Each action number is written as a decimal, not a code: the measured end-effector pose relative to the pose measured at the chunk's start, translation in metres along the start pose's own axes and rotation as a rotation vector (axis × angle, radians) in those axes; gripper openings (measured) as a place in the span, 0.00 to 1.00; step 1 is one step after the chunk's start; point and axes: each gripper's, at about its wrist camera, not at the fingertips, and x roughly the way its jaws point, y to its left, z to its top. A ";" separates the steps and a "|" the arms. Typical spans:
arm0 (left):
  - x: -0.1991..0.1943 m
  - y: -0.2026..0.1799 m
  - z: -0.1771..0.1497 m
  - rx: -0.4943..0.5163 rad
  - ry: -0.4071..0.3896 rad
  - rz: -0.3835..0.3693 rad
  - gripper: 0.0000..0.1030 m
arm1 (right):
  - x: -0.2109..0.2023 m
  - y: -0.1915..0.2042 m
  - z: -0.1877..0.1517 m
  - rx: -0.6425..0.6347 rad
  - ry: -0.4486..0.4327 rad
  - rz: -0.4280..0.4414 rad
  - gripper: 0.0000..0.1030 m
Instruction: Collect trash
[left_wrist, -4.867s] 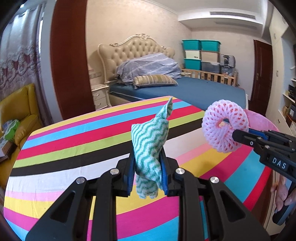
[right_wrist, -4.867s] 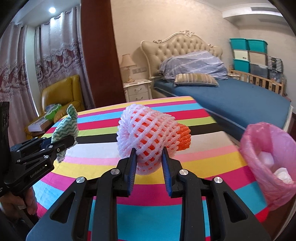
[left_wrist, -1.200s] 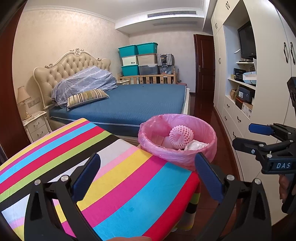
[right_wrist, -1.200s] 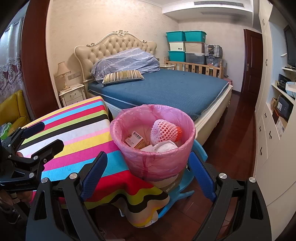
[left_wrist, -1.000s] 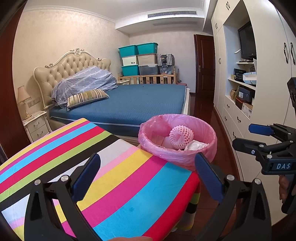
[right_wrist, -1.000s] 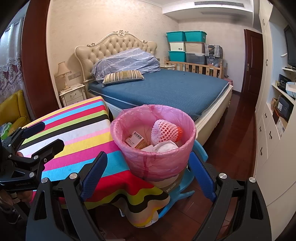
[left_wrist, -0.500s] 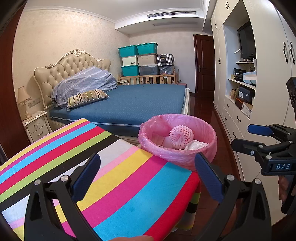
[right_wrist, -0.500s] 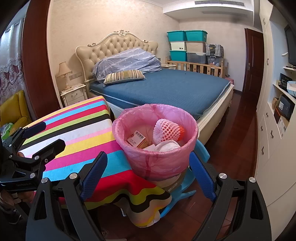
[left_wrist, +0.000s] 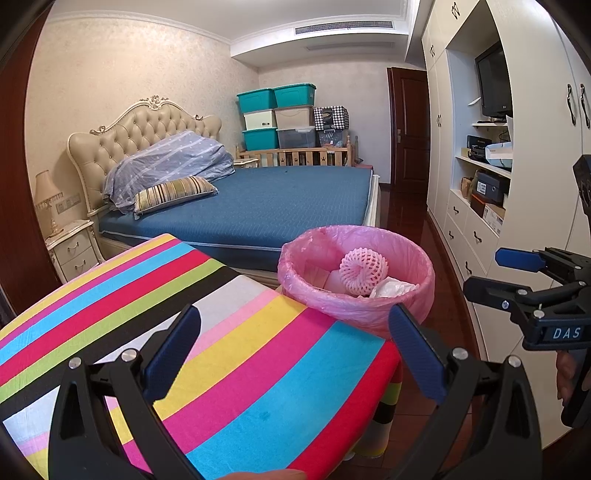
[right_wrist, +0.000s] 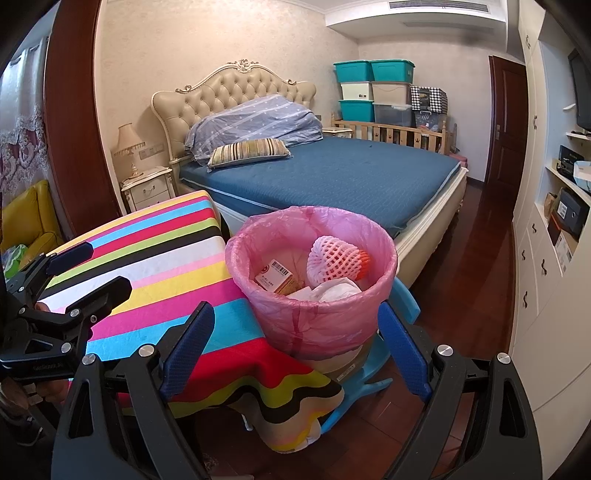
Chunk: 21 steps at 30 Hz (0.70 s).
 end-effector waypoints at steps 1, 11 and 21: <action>0.000 0.000 0.000 -0.001 0.000 -0.001 0.96 | 0.000 0.001 0.000 0.000 0.000 0.000 0.82; 0.000 -0.001 0.000 -0.004 0.000 -0.003 0.96 | 0.001 0.002 -0.001 0.000 0.001 0.000 0.82; -0.002 0.000 0.000 0.002 -0.002 -0.008 0.96 | 0.002 0.002 -0.001 0.000 -0.001 0.000 0.82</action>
